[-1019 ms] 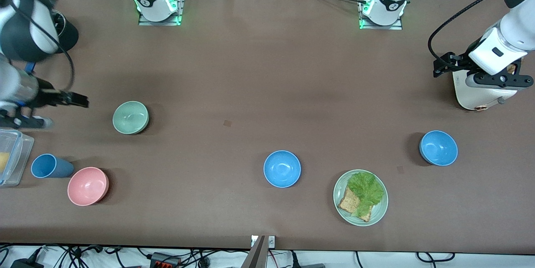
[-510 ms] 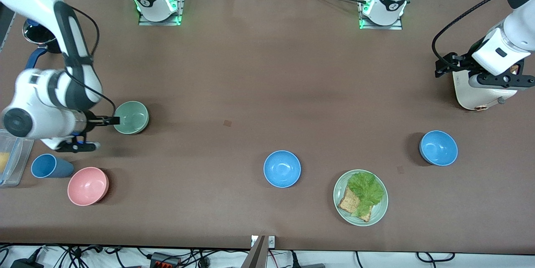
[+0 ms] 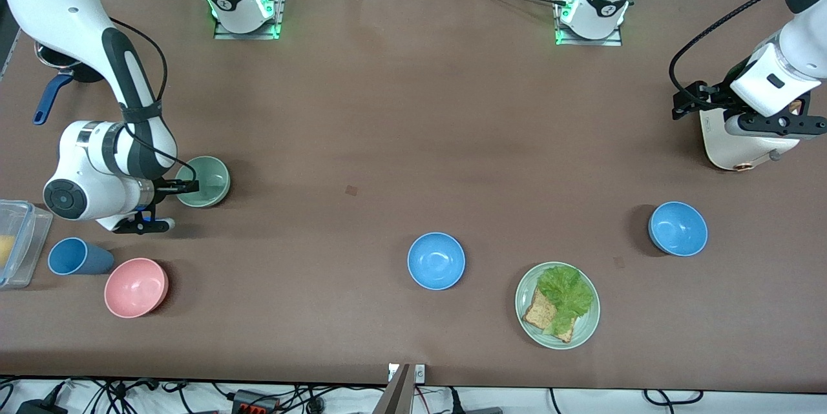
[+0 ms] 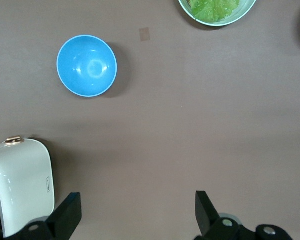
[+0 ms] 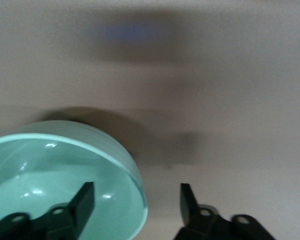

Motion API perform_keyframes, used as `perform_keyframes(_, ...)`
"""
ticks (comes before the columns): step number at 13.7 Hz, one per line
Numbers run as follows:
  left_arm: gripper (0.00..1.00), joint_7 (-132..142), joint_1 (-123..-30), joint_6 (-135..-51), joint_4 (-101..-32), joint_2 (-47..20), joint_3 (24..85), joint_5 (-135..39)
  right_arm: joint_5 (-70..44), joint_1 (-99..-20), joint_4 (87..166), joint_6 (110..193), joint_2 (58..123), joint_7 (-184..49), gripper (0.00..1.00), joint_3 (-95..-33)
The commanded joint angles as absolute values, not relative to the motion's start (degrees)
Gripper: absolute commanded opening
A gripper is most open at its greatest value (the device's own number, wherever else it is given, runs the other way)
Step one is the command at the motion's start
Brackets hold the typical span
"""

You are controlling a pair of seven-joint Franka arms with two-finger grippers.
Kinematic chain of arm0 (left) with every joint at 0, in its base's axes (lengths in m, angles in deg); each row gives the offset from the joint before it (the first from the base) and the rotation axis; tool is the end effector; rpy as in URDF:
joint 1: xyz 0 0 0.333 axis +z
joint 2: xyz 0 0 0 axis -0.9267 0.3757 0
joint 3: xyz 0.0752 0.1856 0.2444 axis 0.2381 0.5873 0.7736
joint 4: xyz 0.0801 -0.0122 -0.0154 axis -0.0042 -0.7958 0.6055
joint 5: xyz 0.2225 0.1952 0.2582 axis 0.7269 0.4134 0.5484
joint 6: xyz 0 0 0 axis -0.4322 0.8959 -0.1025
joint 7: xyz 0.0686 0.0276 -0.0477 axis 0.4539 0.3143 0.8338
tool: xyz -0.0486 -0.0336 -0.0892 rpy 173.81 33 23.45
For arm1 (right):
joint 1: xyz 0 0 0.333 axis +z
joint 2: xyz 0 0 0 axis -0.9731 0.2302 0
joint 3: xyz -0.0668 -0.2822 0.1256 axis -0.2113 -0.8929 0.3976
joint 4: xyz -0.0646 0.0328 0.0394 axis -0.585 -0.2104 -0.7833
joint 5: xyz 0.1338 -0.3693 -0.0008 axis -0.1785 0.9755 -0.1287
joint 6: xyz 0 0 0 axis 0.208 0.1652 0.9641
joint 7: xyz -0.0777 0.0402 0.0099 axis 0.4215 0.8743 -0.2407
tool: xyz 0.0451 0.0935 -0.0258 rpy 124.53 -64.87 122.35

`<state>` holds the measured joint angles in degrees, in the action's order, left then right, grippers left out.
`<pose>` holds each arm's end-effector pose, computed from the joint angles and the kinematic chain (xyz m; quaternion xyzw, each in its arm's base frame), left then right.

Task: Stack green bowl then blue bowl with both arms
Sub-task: 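Slide the green bowl with the right gripper toward the table middle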

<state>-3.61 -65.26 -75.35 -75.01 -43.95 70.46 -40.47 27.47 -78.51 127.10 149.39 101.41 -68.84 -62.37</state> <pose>0.5290 0.0003 0.5335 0.9991 -0.0158 -0.0382 0.0088 0.6228 -0.0617 0.2069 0.9824 0.0267 -0.1832 0.0233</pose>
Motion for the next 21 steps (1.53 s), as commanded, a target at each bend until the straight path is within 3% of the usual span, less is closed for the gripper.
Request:
perform_keyframes(1, 1.00, -3.48, -64.94, -74.15, -73.32, -43.10, 70.55, -41.46, 28.23, -79.41, 129.06, 149.95, 99.71, -70.84, 0.13, -61.95)
perform_keyframes(3, 1.00, -3.48, -64.94, -74.15, -73.32, -43.02, 70.46, -41.46, 28.23, -79.24, 129.06, 149.77, 99.71, -70.84, 0.00, -61.95)
perform_keyframes(7, 1.00, -3.48, -64.94, -74.06, -73.32, -43.02, 70.55, -41.46, 27.62, -78.62, 128.01, 149.33, 98.92, -70.84, 0.00, -60.29)
perform_keyframes(11, 1.00, -3.48, -64.77, -74.06, -73.32, -43.02, 70.55, -41.46, 27.44, -77.23, 120.12, 145.12, 99.35, -66.30, 0.00, -49.68)
perform_keyframes(16, 1.00, -3.48, -63.80, -74.15, -73.14, -42.58, 70.55, -41.55, 26.40, -60.46, 113.08, 145.11, 104.62, -40.74, 0.00, -47.37)
perform_keyframes(21, 1.00, -3.56, -61.09, -74.41, -71.21, -37.93, 70.64, -41.29, 16.81, -51.92, 109.46, 148.35, 109.02, -32.10, 0.00, -47.45)
